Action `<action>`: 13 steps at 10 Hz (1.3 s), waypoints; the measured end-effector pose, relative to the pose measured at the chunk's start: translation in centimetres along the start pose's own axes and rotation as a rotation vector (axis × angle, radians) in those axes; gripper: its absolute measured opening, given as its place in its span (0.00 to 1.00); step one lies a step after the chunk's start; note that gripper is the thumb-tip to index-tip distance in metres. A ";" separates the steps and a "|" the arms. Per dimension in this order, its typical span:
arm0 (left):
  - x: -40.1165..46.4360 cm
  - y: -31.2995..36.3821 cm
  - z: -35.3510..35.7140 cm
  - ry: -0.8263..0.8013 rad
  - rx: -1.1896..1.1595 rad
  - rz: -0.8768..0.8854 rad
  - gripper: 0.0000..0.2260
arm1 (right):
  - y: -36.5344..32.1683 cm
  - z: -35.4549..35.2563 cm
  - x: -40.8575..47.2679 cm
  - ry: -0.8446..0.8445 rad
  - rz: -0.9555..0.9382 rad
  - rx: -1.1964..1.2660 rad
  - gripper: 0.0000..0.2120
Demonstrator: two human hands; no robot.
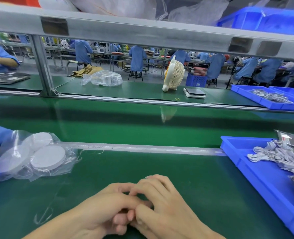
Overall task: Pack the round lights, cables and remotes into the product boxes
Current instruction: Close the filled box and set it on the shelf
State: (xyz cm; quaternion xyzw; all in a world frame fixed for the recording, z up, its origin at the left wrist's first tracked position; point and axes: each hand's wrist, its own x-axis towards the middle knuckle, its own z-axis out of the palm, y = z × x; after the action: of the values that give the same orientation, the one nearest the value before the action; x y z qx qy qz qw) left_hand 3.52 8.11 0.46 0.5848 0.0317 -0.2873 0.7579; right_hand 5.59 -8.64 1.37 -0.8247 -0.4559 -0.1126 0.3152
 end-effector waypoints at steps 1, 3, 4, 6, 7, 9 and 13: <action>-0.3 0.5 1.5 0.101 -0.218 -0.046 0.09 | 1.2 -0.1 -0.4 -0.063 0.001 -0.220 0.12; -0.4 0.0 2.4 0.257 -0.196 -0.027 0.13 | 0.8 0.5 -0.9 0.078 -0.068 -0.313 0.05; -0.5 0.0 2.6 0.297 -0.173 -0.047 0.14 | 0.7 0.7 -0.6 0.125 -0.130 -0.403 0.04; -0.7 0.4 2.6 0.307 -0.074 -0.034 0.15 | 0.8 1.1 -0.8 0.159 -0.106 -0.465 0.08; -0.7 0.4 2.6 0.315 -0.010 -0.019 0.17 | 0.8 1.6 -0.8 0.212 -0.099 -0.455 0.05; -0.2 -0.4 2.5 0.379 -0.003 0.085 0.11 | 1.0 1.2 -1.0 0.227 -0.140 -0.560 0.03; 0.5 -0.9 1.9 0.520 0.170 0.179 0.04 | 1.0 1.1 -0.4 0.249 -0.245 -0.578 0.04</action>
State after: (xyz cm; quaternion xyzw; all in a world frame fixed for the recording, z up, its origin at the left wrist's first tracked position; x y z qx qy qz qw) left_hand 2.94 6.04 0.06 0.7007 0.1490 -0.0611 0.6951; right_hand 6.11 -8.61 -0.12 -0.7991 -0.4587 -0.3741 0.1057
